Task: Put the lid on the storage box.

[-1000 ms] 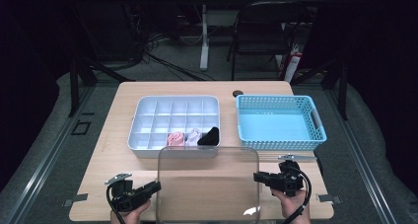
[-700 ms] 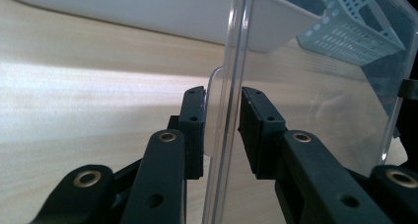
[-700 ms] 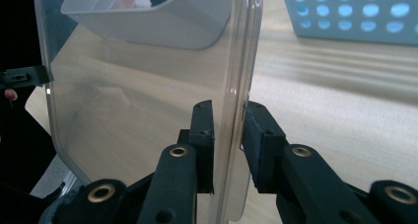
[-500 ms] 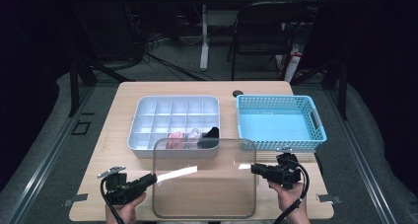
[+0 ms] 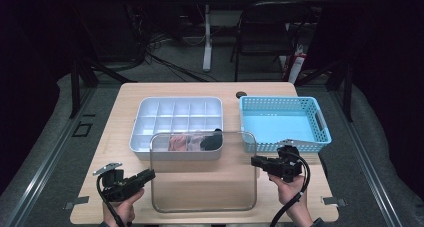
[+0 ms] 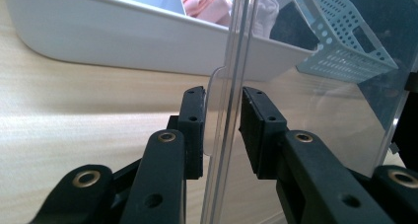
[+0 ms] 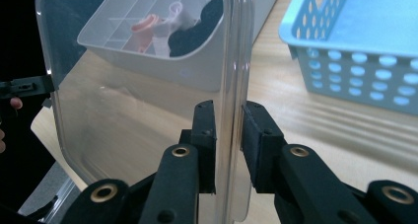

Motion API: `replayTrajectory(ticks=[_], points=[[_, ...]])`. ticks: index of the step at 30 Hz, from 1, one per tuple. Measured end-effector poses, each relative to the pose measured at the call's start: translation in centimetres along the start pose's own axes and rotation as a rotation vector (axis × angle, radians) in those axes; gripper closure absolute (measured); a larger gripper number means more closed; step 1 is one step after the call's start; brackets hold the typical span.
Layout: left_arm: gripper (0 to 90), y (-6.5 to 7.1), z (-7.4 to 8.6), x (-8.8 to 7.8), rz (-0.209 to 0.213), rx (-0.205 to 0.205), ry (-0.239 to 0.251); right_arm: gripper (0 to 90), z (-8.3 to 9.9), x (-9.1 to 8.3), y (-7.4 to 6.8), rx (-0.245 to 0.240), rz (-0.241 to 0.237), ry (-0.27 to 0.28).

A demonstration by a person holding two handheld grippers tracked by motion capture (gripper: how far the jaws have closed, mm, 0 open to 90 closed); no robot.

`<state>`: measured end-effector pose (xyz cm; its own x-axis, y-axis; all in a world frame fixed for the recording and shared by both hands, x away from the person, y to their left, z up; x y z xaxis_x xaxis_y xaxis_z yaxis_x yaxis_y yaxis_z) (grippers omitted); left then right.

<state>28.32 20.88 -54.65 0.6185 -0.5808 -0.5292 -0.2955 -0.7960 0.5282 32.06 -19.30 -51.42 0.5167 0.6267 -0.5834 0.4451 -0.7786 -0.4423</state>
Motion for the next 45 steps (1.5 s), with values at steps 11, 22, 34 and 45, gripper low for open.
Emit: replayTrajectory(ticks=[11,22,34,45], points=[[72.2,-0.7,-1.6,-0.5,-0.014,0.011,0.022,77.0,-1.7,1.2,-0.5,-0.002,-0.011,0.008],[72.1,-1.1,-3.7,-0.6,-0.022,0.023,0.034,76.8,-3.4,2.0,-0.8,-0.014,-0.014,0.018],[71.5,-1.6,-7.1,-0.1,-0.03,0.047,0.032,76.9,-5.8,2.8,-1.1,-0.016,-0.007,0.033],[71.3,-1.9,-10.0,0.3,-0.041,0.073,0.021,76.8,-8.4,3.5,-1.2,-0.014,0.003,0.052]])
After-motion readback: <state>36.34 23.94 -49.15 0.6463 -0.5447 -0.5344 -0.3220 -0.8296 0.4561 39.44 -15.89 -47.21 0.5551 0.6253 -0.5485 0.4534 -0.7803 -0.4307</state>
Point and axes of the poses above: each handheld gripper's, and its own axes: x roughly forward along the jaws, z roughly out of its underside, y roughly to its right, the point moved 5 cm from there along x, roughly forward along the jaws
